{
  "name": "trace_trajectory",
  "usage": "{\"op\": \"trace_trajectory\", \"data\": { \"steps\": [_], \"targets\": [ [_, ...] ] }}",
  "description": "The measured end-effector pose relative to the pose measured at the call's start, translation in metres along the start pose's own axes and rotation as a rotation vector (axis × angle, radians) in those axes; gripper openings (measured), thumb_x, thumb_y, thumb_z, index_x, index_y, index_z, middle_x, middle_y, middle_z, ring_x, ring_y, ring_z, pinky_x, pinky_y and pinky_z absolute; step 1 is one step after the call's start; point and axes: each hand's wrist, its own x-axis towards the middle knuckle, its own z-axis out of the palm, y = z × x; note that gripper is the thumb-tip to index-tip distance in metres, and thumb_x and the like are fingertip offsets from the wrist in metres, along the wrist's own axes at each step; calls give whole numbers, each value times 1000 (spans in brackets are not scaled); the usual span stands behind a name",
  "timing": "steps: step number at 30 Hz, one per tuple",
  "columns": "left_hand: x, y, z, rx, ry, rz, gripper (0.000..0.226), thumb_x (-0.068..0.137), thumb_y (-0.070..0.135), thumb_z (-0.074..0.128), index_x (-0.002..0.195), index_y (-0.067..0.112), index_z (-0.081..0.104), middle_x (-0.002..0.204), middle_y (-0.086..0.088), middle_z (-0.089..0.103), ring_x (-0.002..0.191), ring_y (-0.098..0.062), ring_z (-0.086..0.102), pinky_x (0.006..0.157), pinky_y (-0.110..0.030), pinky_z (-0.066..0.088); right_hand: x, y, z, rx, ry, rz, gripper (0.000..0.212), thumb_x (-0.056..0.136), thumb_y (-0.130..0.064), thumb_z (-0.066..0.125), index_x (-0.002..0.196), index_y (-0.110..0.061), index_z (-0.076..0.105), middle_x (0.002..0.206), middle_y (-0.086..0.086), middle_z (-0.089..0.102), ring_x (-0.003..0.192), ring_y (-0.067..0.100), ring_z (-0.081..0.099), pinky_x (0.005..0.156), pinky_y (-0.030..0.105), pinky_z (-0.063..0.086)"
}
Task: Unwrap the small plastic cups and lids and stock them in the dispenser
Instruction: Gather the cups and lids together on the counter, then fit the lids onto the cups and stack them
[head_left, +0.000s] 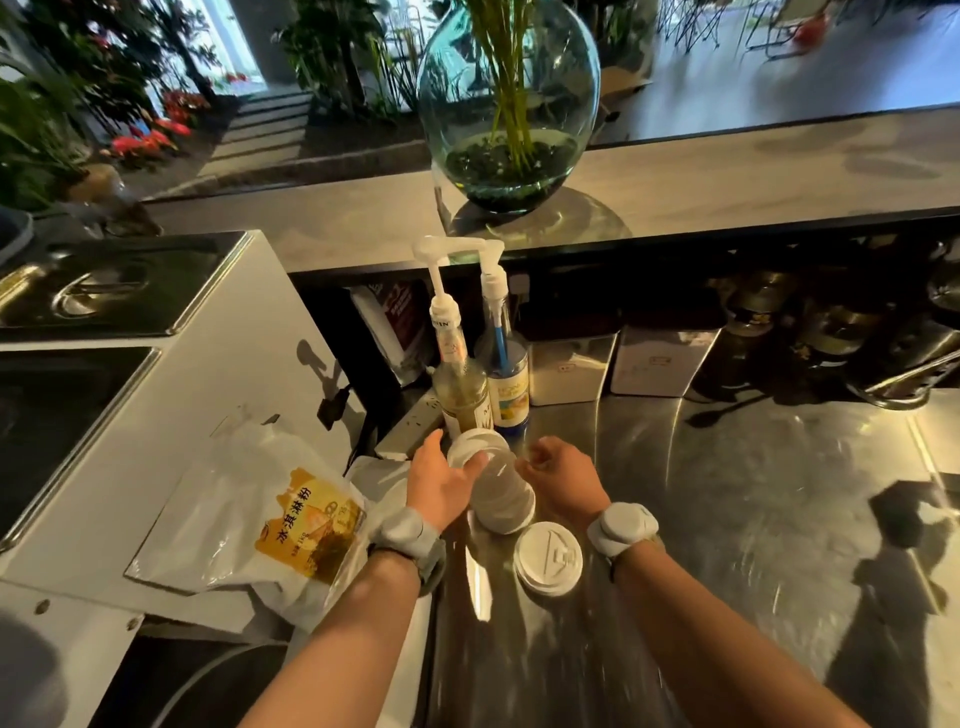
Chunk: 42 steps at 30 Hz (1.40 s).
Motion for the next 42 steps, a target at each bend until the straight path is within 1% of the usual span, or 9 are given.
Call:
{"op": "trace_trajectory", "data": {
  "steps": [7, 13, 17, 22, 27, 30, 33, 36, 42],
  "targets": [
    [20, -7, 11, -27, -10, -2, 70, 92, 46, 67, 146, 6, 45, 141, -14, 59, 131, -33, 54, 109, -43, 43, 27, 3, 10, -133, -55, -25, 35, 92, -41, 64, 110, -12, 67, 104, 8, 70, 96, 31, 67, 80, 38, 53],
    [22, -10, 15, -37, -19, 4, 62, 94, 49, 63, 138, 8, 53, 131, -13, 66, 122, -33, 60, 104, -48, 48, 33, 8, 26, -182, -42, -99, 27, 92, -32, 67, 105, -8, 71, 100, 11, 72, 88, 32, 68, 70, 31, 43],
    [20, -9, 12, -43, -5, -15, 54, 96, 47, 60, 135, 9, 58, 127, -11, 68, 119, -30, 61, 101, -44, 49, 32, 8, 30, -165, -27, -86, 27, 91, -32, 68, 108, -11, 71, 99, 7, 73, 88, 28, 68, 77, 38, 54],
    [16, -12, 11, -68, -1, -3, 41, 96, 48, 59, 117, 13, 67, 109, -5, 72, 104, -25, 65, 91, -43, 53, 28, 4, 28, -121, 24, -102, 23, 93, -26, 66, 107, -9, 72, 101, 8, 73, 89, 26, 67, 77, 33, 51],
    [6, -9, 3, -201, 24, -1, 39, 96, 50, 58, 98, 13, 67, 92, -8, 71, 90, -28, 67, 81, -48, 58, 18, -3, 17, -7, 32, -77, 21, 96, -26, 61, 105, -10, 73, 97, 5, 72, 88, 22, 65, 84, 36, 54],
    [-3, -5, -4, -430, -10, -76, 36, 98, 45, 59, 98, 9, 67, 98, -12, 70, 91, -23, 69, 70, -37, 62, 9, -3, 7, 96, 69, -32, 17, 95, -24, 63, 103, -12, 71, 94, 3, 71, 86, 19, 64, 81, 32, 53],
    [-15, -2, -10, -624, -63, -160, 34, 101, 37, 58, 106, 4, 64, 106, -14, 66, 96, -24, 67, 79, -44, 64, 1, 2, -5, 209, 131, 19, 13, 93, -24, 66, 97, -13, 69, 89, 4, 71, 83, 22, 67, 78, 37, 55],
    [-31, -4, -15, -676, -56, -193, 27, 101, 34, 59, 103, 8, 62, 113, -17, 64, 102, -29, 67, 80, -48, 64, -14, 5, -17, 289, 193, 39, 10, 91, -25, 68, 94, -15, 69, 86, 4, 72, 80, 23, 69, 76, 43, 59],
    [-64, -14, -19, -756, -91, -167, 34, 100, 27, 60, 123, 1, 57, 121, -19, 64, 109, -33, 66, 83, -45, 63, -48, 6, -28, 361, 251, 59, 10, 92, -25, 68, 97, -16, 68, 87, 2, 71, 77, 19, 68, 66, 30, 56]
  ]
}}
